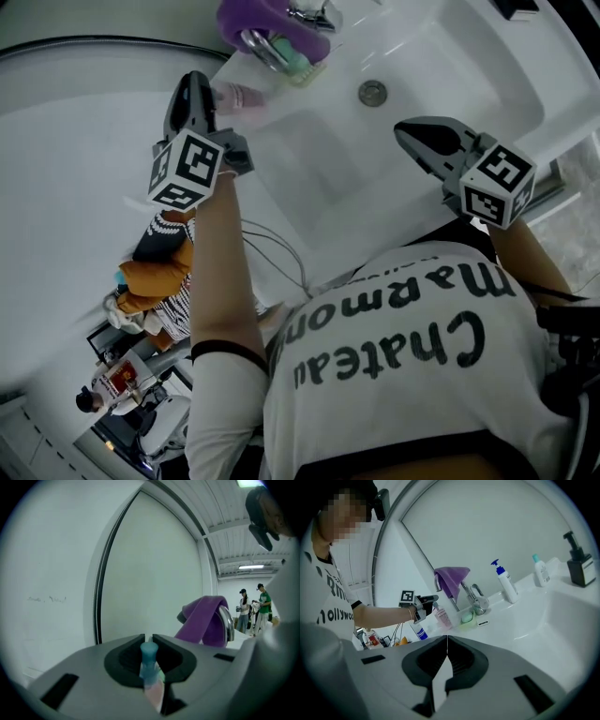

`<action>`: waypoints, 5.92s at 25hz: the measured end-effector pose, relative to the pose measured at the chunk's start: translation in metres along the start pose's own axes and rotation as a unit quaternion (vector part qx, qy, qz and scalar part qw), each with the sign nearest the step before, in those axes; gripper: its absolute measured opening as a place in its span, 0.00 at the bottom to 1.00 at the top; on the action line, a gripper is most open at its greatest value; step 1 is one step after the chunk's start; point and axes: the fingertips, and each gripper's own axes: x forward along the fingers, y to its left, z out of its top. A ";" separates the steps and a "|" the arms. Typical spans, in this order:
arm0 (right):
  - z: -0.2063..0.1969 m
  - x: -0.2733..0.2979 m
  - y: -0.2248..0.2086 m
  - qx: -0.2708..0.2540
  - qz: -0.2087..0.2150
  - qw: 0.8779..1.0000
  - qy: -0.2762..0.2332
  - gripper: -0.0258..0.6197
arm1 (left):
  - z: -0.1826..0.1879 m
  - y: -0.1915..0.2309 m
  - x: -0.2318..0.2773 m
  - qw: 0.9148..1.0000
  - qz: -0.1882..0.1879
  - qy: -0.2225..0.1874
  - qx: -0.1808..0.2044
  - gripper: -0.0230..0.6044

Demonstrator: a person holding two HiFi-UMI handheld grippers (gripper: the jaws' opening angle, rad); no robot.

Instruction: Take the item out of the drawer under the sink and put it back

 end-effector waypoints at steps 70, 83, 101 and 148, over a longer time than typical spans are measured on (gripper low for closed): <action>0.011 -0.050 0.000 -0.008 -0.045 0.999 -0.018 0.06 | -0.003 0.009 0.032 0.998 0.010 -0.020 0.060 0.13; 0.012 -0.035 0.016 -0.015 -0.047 0.999 -0.012 0.06 | -0.004 0.020 0.026 0.999 0.011 -0.032 0.007 0.31; 0.008 -0.029 0.022 -0.015 -0.058 0.998 -0.007 0.06 | -0.009 0.018 0.027 1.000 -0.022 -0.008 -0.018 0.38; 0.001 -0.001 0.067 -0.045 -0.024 0.998 0.028 0.06 | -0.021 0.002 -0.036 0.997 -0.062 0.046 0.002 0.44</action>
